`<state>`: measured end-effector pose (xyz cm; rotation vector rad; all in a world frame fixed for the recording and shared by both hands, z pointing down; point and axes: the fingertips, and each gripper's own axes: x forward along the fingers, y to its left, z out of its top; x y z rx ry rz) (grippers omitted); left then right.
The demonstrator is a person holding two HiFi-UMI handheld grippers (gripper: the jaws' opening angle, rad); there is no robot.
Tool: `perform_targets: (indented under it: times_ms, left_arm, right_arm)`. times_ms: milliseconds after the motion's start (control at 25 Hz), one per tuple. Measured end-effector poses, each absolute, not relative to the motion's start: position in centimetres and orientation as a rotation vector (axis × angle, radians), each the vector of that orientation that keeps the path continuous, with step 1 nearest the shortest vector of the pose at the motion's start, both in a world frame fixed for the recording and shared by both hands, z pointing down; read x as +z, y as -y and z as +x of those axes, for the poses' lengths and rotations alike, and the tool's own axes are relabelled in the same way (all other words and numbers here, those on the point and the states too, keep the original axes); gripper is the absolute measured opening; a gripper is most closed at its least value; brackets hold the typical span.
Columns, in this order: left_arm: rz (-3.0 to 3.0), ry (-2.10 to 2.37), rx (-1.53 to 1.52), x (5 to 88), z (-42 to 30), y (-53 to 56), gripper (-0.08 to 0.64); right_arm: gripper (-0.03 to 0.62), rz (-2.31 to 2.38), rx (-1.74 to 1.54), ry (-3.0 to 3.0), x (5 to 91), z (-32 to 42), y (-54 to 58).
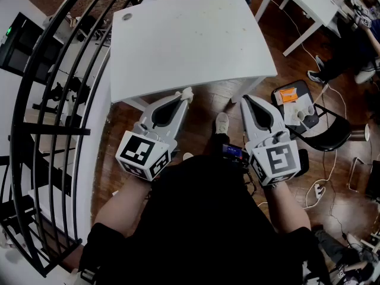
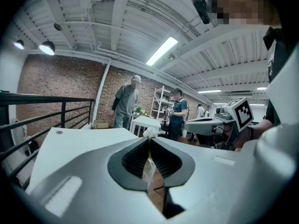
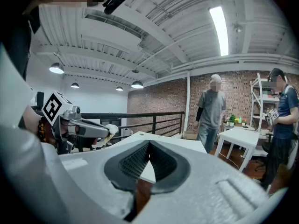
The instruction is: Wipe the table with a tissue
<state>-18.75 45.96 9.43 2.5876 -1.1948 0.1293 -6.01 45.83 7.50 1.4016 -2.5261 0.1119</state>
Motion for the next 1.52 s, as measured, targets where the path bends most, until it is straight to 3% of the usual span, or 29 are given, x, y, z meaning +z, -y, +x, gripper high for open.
perform_targets:
  times_ms: [240,600,1520]
  left_arm:
    - [2.59,1.147,0.134,18.0,-19.2,-40.9,0.032]
    - [2.572,1.107,0.21,19.9,-12.0,-36.2,0.032]
    - [2.38,1.12,0.461,25.4,-2.2,-23.2,0.032]
  right_arm:
    - [-0.008,1.423,0.137,2.487,16.4,-6.7,-41.6]
    - [-0.008,1.407,0.168,2.467,18.1,-0.7,-37.2]
    - [-0.008,1.179,0.289,2.51,20.1,6.5,-25.0]
